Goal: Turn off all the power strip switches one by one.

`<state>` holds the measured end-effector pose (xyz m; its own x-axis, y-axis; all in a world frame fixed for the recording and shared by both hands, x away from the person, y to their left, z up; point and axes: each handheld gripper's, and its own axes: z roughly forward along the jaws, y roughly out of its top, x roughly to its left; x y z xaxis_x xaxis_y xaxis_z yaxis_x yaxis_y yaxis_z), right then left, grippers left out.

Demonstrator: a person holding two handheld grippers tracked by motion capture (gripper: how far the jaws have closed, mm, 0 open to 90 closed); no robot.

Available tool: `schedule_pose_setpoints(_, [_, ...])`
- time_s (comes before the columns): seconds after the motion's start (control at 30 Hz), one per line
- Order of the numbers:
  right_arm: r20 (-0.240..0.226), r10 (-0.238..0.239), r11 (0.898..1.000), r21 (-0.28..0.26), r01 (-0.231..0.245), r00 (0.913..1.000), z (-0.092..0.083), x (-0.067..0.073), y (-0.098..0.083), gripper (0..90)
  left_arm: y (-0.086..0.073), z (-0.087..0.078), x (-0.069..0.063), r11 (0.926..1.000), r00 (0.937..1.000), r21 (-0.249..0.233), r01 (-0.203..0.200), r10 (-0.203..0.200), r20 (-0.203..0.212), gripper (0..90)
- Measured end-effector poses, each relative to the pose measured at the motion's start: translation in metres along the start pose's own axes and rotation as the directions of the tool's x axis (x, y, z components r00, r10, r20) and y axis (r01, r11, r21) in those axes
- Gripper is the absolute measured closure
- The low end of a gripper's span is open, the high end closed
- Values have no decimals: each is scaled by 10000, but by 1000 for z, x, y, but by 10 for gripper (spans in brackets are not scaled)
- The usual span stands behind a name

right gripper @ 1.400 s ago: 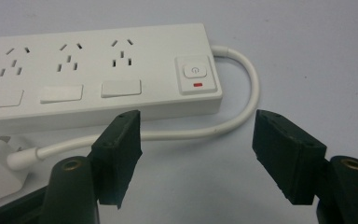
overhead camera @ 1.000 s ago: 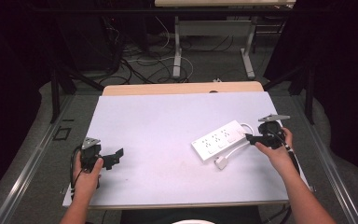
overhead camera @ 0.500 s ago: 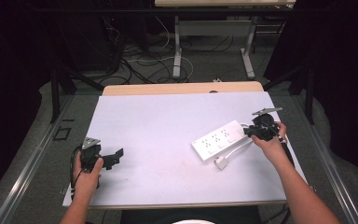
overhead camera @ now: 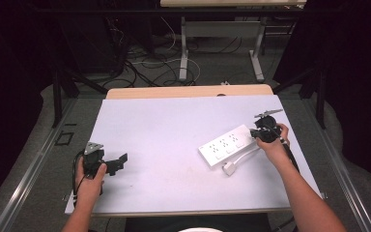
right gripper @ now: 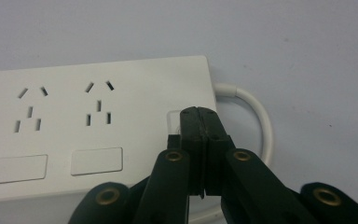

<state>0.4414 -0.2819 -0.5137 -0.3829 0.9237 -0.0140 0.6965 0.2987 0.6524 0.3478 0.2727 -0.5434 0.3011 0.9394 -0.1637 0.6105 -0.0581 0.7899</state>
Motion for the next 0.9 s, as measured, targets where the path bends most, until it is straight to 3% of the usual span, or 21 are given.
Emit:
schedule_pose_setpoints(0.27, [67, -40, 9998, 190, 39, 10000, 8, 2, 0, 900, 0, 0, 1, 10000, 10000, 54, 8, -8, -31, 8])
schedule_pose_setpoints(0.6, [100, 99, 9998, -184, -98, 9999, 12, 3, -6, 900, 0, -1, 0, 10000, 10000, 29, -33, 33, 5, 9])
schedule_pose_setpoints(0.63, [9, 411, 9988, -253, -411, 9992, 12, 3, -7, 900, 0, -1, 0, 10000, 10000, 19, -23, 23, 26, 9])
schedule_pose_setpoints(0.7, [-107, 408, 9988, -271, -410, 9991, 13, 0, -7, 900, 0, -1, 0, 10000, 10000, 31, -27, 26, 20, 9])
schedule_pose_setpoints(0.9, [71, 447, 9987, -247, -445, 9990, 13, 3, -7, 900, 0, 0, 0, 10000, 10000, 48, 16, -16, 41, 9])
